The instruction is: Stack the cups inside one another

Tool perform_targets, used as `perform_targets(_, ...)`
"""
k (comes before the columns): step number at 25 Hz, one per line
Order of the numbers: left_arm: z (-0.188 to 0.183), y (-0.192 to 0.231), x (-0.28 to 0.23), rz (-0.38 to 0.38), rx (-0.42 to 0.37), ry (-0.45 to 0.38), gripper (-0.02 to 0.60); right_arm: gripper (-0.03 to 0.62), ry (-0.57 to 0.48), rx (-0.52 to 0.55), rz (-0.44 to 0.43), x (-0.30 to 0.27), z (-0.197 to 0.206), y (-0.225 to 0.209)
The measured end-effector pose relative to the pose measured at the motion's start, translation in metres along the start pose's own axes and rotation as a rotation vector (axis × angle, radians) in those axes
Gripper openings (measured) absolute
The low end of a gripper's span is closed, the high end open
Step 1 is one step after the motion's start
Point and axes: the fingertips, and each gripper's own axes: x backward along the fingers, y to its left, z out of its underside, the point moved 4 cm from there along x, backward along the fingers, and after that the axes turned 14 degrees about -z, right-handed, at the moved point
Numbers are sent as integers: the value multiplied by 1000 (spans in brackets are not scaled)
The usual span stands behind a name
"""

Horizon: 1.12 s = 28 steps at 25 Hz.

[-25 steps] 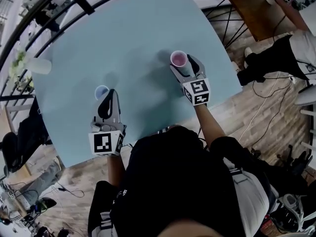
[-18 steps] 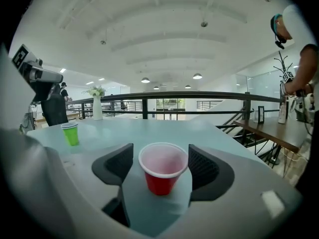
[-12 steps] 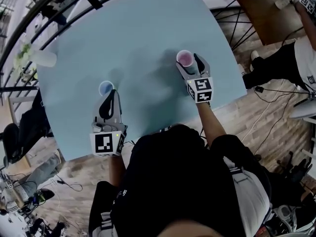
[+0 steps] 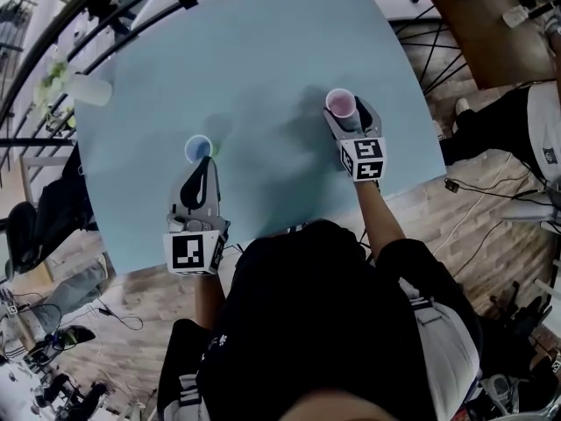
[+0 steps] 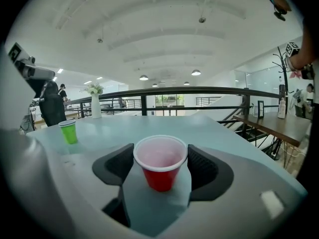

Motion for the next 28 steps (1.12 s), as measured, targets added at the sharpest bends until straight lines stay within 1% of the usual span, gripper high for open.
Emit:
perform_targets(6,2,5,3,-11,3,9,-8,328,-20,14,-14,0,-5,7)
perform_targets(16,0,15,9,-10,21,-34,-8,328,-79,31,-39,14,-33,32)
perform_targets(20,2,26,16,-22,37,-35,-8,328,-93,62,-69,15,-47,54)
perform_targets(24,1,32,23,-41,63,-69,-8,330,-89,108,-111,13,-58,70)
perform_targets(28,1,42,33,-68,72,-82,-8,330,-98,133,-164,8,-71,92)
